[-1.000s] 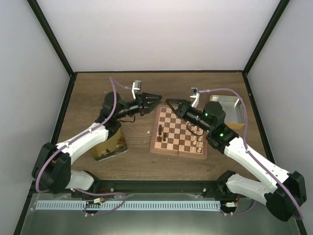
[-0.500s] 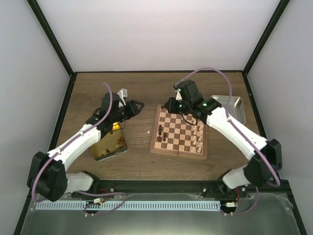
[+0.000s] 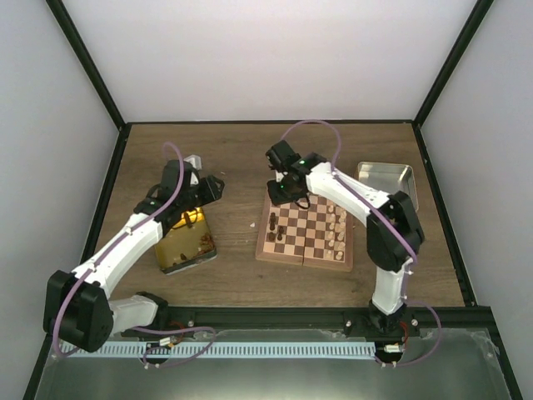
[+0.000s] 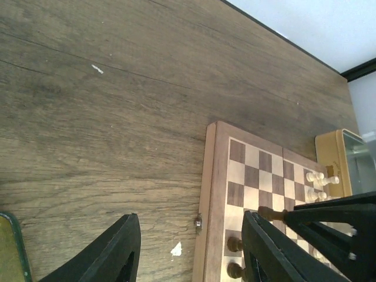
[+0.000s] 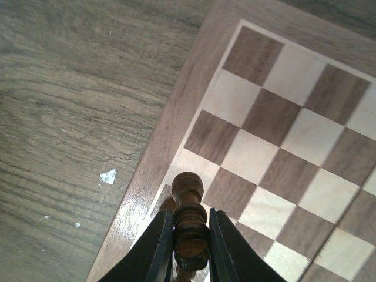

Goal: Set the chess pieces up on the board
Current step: Place the chess piece on the chessboard.

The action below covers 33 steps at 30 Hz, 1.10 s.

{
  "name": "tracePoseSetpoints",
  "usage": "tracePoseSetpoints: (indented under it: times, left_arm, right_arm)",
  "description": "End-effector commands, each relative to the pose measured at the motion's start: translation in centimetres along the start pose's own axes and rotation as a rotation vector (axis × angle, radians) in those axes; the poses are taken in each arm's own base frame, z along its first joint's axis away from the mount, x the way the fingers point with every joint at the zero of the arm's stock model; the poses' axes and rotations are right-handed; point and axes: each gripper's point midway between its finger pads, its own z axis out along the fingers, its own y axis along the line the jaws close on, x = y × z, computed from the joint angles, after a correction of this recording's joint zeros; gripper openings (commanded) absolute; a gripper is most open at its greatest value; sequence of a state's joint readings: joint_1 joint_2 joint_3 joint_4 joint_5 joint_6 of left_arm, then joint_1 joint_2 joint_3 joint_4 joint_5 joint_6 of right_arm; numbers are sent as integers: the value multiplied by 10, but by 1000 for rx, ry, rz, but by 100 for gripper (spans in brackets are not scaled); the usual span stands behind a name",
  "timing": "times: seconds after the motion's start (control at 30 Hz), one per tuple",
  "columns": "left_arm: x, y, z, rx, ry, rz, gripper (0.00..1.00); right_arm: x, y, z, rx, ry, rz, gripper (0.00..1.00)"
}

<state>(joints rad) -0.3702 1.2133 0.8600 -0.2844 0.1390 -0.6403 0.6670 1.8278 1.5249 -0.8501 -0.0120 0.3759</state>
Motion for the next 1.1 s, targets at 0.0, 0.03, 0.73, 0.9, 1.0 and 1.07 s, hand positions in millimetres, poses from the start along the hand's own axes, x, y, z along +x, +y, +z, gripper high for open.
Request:
tracePoseSetpoints:
  times: [0.0, 0.03, 0.73, 0.9, 1.0, 1.07]
  left_arm:
    - [3, 8, 4, -23, 22, 25, 49]
    - [4, 9, 4, -24, 25, 24, 49]
    - [8, 18, 8, -29, 31, 14, 49]
    - [10, 20, 7, -30, 32, 9, 50]
    - [11, 21, 6, -34, 32, 11, 50]
    - [11, 21, 5, -35, 32, 10, 50]
  right_arm:
    - [-3, 9, 10, 32, 33, -71, 10]
    - [-4, 10, 13, 34, 39, -72, 10]
    - [8, 10, 33, 108, 113, -137, 15]
    - [8, 10, 38, 114, 119, -138, 15]
    - [7, 9, 39, 119, 115, -137, 18]
    - [6, 11, 39, 112, 112, -138, 20]
